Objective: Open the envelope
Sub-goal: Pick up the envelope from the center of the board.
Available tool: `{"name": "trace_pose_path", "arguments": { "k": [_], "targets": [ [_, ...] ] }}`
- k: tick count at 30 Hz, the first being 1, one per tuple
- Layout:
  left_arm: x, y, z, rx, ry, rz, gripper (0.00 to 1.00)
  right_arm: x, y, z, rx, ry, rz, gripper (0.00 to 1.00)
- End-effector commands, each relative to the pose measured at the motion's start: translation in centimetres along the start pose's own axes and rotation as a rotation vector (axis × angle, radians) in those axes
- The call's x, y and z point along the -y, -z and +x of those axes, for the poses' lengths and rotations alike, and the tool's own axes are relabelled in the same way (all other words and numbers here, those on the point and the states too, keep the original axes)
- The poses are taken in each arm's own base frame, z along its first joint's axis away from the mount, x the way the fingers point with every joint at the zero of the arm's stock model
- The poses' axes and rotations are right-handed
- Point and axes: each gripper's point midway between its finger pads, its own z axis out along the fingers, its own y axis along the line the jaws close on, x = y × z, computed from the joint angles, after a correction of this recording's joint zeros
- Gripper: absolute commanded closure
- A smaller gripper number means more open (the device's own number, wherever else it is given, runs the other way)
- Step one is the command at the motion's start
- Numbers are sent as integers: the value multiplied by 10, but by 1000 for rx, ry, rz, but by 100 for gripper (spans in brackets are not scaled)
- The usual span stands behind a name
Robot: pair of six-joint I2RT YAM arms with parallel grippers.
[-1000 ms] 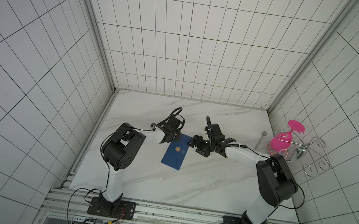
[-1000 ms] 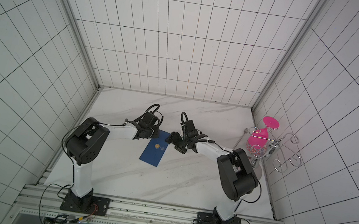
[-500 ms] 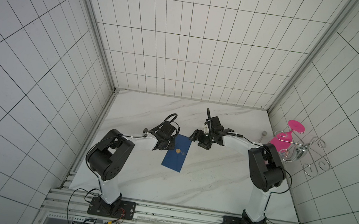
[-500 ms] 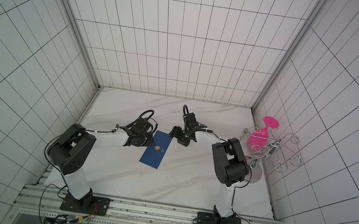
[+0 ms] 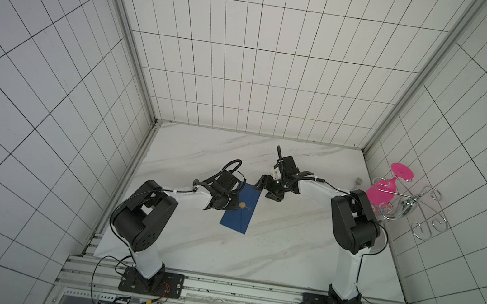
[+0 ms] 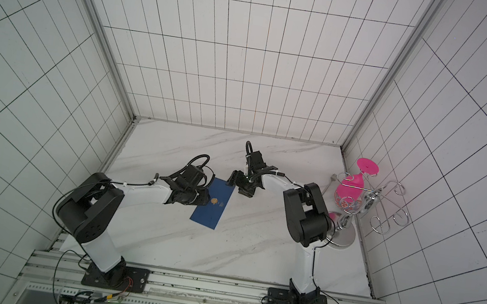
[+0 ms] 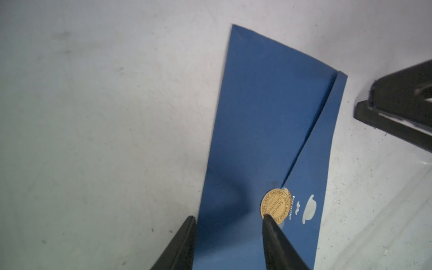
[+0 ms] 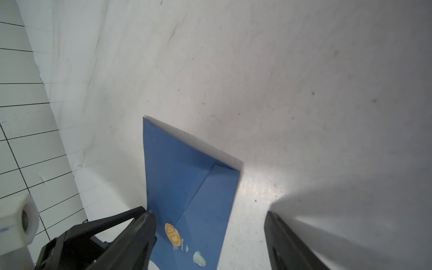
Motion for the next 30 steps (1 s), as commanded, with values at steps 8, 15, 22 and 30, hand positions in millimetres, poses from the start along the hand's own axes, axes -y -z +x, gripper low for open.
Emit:
{"name": "trace_pose_path", "arguments": {
  "k": [8, 15, 22, 30],
  "targets": [
    [10, 11, -13, 75, -11, 41, 52, 3, -7, 0, -30, -9, 8, 23],
    [27, 26, -22, 140, -23, 141, 52, 8, -10, -2, -34, -24, 15, 23],
    [23, -4, -8, 52, -11, 131, 52, 8, -12, -1, -39, -27, 13, 23],
    [7, -32, 8, -37, 11, 57, 53, 19, -8, -13, -6, -13, 74, 23]
  ]
}}
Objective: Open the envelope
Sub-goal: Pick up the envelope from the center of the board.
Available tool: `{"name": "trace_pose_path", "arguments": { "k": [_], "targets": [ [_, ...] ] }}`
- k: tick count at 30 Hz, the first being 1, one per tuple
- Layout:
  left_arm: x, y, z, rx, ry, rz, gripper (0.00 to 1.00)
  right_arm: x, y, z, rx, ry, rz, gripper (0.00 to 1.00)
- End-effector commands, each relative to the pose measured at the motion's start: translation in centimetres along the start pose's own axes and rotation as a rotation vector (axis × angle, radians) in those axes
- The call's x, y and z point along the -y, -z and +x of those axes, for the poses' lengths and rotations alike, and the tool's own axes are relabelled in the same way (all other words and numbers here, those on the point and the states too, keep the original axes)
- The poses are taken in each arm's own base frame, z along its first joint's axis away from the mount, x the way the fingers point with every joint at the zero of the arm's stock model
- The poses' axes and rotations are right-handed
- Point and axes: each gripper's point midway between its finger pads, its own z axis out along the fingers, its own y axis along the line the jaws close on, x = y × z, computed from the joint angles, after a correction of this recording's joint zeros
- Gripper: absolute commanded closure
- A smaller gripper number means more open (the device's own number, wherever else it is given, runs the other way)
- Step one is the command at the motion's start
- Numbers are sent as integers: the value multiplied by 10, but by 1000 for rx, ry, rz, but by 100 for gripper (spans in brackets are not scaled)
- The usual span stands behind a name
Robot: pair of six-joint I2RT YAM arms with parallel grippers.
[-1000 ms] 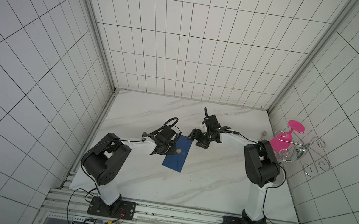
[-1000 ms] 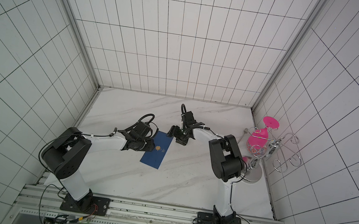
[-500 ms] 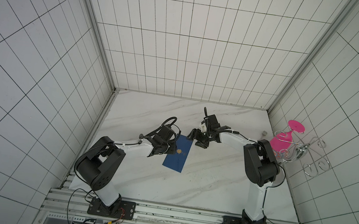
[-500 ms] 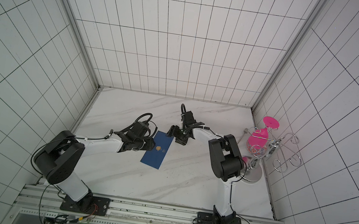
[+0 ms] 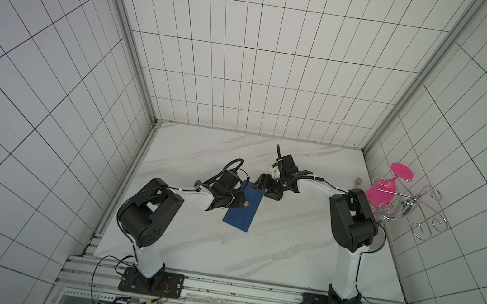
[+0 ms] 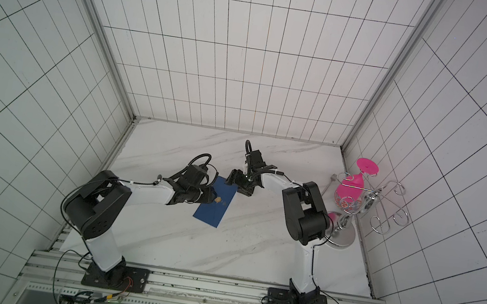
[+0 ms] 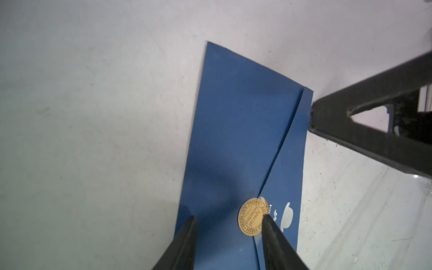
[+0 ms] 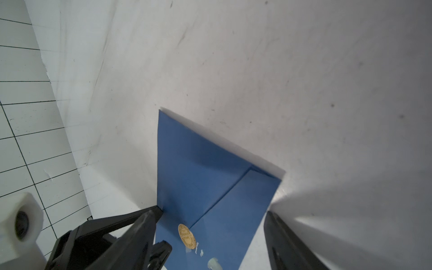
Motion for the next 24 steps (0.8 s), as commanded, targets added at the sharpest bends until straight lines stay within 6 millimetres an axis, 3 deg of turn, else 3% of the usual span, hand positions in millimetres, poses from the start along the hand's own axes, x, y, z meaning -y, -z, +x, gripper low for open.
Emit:
{"name": "trace_pose_path", "arguments": {
  "k": [1, 8, 14, 24],
  "targets": [
    [-23, -15, 28, -101, 23, -84, 53, 25, -2, -10, 4, -6, 111, 23],
    [-35, -19, 35, -131, 26, -142, 54, 43, 18, -25, 12, 50, 244, 22],
    [-39, -21, 38, -143, 26, -160, 55, 41, -4, -26, -72, 73, 223, 22],
    [-44, -33, 44, -187, 22, -189, 55, 22, -42, 9, -162, 18, 108, 22]
  ]
}}
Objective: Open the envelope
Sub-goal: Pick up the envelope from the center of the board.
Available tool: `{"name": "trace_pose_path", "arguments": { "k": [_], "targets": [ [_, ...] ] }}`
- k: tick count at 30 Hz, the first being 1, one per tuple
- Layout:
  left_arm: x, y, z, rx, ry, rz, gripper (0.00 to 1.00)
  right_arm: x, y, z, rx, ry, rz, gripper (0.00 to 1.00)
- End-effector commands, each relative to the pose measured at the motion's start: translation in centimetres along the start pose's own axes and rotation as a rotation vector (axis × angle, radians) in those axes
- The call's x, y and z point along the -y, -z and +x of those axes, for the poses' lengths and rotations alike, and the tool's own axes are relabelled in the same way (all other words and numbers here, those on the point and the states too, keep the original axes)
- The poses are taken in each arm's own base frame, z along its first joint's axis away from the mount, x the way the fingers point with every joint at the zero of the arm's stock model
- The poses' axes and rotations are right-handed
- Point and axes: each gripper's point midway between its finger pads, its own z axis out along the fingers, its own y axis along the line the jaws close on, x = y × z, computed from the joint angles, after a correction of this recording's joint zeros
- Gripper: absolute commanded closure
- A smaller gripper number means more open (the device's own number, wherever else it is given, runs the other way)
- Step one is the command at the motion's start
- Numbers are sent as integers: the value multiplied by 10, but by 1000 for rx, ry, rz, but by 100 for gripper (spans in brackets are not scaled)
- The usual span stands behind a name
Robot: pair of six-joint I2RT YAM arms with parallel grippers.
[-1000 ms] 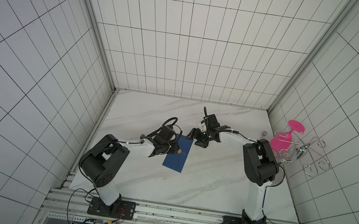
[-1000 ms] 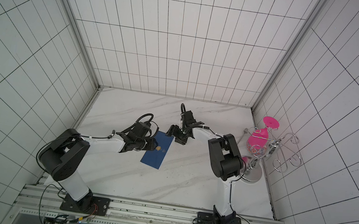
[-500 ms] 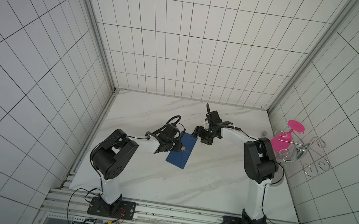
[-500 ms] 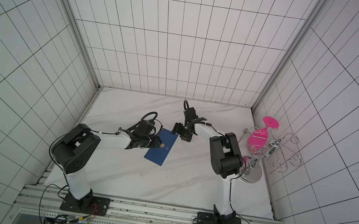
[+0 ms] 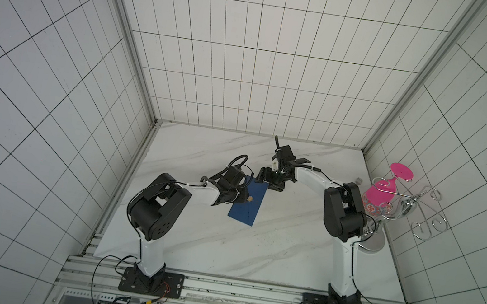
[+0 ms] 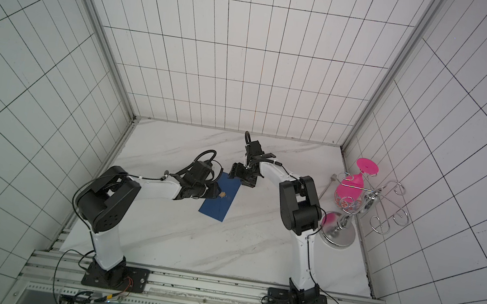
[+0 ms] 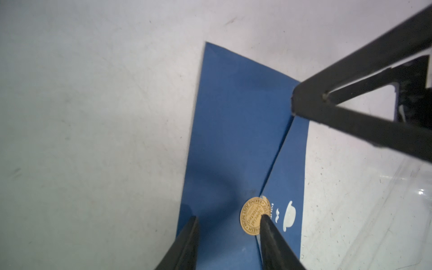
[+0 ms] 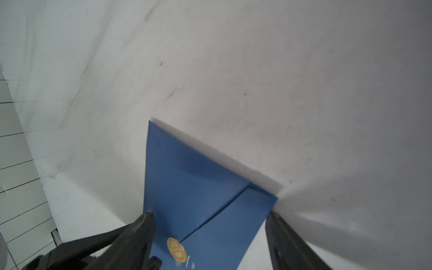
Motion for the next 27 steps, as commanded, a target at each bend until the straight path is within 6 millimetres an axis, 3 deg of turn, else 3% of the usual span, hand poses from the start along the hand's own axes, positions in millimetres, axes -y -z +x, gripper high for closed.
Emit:
{"name": "trace_pose_path", "arguments": {
  "k": [1, 12, 27],
  "targets": [
    [-49, -18, 64, -209, 24, -168, 55, 13, -35, 39, -134, -77, -16, 22],
    [-49, -28, 71, -253, 16, -166, 56, -26, -24, 15, -76, -173, -387, 23],
    [-47, -27, 69, -250, 11, -160, 57, -46, -28, 20, -53, -203, -490, 27]
  ]
}}
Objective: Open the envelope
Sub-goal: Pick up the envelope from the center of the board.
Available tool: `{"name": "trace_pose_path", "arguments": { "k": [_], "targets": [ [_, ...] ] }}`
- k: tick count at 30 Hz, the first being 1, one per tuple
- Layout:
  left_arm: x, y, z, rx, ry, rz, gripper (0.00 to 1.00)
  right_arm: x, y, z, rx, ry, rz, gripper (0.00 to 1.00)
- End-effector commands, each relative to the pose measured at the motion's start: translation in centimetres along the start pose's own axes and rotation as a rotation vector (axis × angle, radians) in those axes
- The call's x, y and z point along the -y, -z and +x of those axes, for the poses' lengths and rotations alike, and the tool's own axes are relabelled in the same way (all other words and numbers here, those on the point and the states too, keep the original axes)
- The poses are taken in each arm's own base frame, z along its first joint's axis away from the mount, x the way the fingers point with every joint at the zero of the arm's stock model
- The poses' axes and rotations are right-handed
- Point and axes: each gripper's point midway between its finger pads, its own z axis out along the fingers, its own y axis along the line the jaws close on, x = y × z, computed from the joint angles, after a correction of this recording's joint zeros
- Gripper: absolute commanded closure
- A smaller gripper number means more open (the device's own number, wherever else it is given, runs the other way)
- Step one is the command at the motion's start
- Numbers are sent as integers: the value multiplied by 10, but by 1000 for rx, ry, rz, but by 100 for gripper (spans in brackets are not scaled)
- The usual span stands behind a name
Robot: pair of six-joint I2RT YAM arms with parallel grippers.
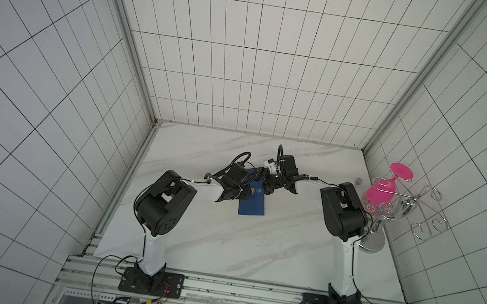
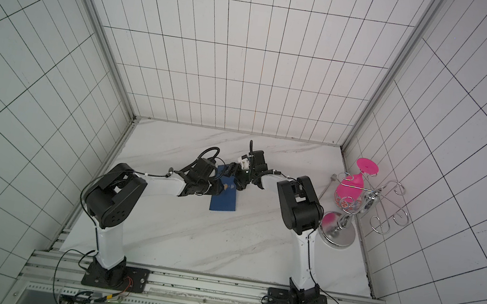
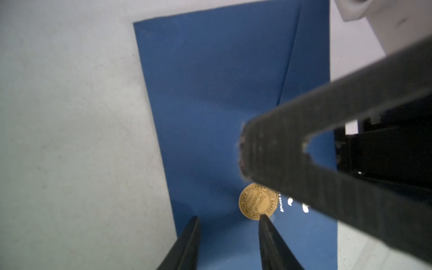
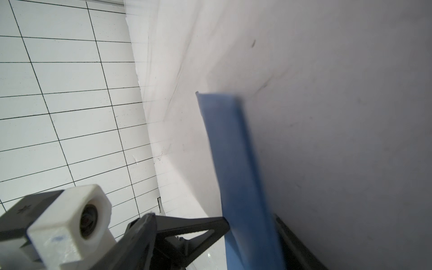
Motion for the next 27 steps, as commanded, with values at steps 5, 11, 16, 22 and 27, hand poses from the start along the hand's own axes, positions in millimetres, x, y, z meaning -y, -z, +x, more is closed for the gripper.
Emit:
{"name": "trace_pose_path", "arguments": {
  "k": [5, 11, 16, 22, 27],
  "targets": [
    [-50, -11, 81, -246, 31, -154, 57, 17, -7, 9, 2, -57, 9, 42],
    [-45, -2, 75, -208, 27, -130, 56, 17, -1, 6, 19, -62, 10, 65],
    [-35, 17, 61, -127, 18, -85, 54, 21, 4, 7, 21, -53, 38, 93],
    [-24, 60, 37, 17, 23, -37, 44, 27, 17, 12, 12, -7, 130, 100],
    [-45, 102, 11, 168, 190, 76, 38, 7, 58, 19, 12, 116, 176, 100]
  ]
}}
